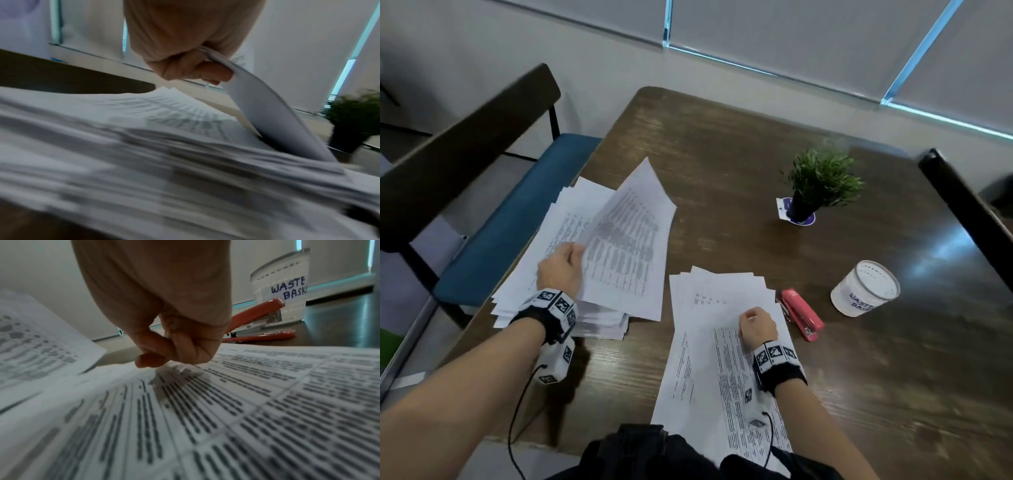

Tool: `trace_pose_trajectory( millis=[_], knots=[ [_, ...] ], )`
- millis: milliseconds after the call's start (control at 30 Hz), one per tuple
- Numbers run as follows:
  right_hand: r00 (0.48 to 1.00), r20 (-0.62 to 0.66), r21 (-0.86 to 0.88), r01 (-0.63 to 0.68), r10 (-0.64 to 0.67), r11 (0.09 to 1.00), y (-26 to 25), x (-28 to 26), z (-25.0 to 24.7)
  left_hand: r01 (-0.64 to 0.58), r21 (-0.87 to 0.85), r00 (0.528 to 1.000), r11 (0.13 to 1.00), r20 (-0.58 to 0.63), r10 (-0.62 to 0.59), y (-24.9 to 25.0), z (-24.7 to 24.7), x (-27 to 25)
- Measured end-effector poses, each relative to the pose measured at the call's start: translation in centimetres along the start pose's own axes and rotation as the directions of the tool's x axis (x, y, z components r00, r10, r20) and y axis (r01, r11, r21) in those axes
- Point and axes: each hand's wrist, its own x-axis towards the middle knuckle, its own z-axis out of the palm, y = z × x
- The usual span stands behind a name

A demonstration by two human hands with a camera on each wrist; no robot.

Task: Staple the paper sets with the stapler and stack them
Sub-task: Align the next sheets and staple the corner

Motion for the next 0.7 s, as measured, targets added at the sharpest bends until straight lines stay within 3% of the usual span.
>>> trace_pose_trajectory(
  millis=[167, 400, 533, 600, 667, 700],
  knots=[
    [1.0, -0.022, -0.089, -0.01, 0.009, 0.996, 0.1, -0.3, 0.2, 0.207, 0.228, 0.978, 0.951, -0.054, -0.2, -3.7, -1.6, 1.7],
    [1.0, -0.023, -0.123, -0.007, 0.005, 0.992, -0.2, -0.2, 0.2, 0.275, 0.323, 0.95, 0.906, 0.055, -0.308, -5.7, -1.7, 1.7],
    [1.0, -0.007, -0.155, -0.01, 0.009, 0.988, -0.3, -0.3, 0.1, 0.269, 0.266, 0.963, 0.926, -0.048, -0.266, -5.9, -1.6, 1.7],
    [1.0, 0.005, -0.176, -0.004, 0.005, 0.984, -0.4, -0.3, 0.0, 0.218, 0.326, 0.975, 0.92, -0.114, -0.19, -6.2, -1.4, 1.6],
    [1.0, 0.015, -0.205, 0.004, -0.001, 0.979, -0.6, -0.5, -0.1, 0.115, 0.458, 0.993, 0.881, -0.08, -0.088, -6.3, -0.8, 1.3],
    [1.0, 0.018, -0.217, 0.007, -0.003, 0.976, -0.7, -0.6, -0.2, 0.049, 0.519, 0.998, 0.854, 0.008, -0.062, -6.3, -0.3, 1.1]
  ],
)
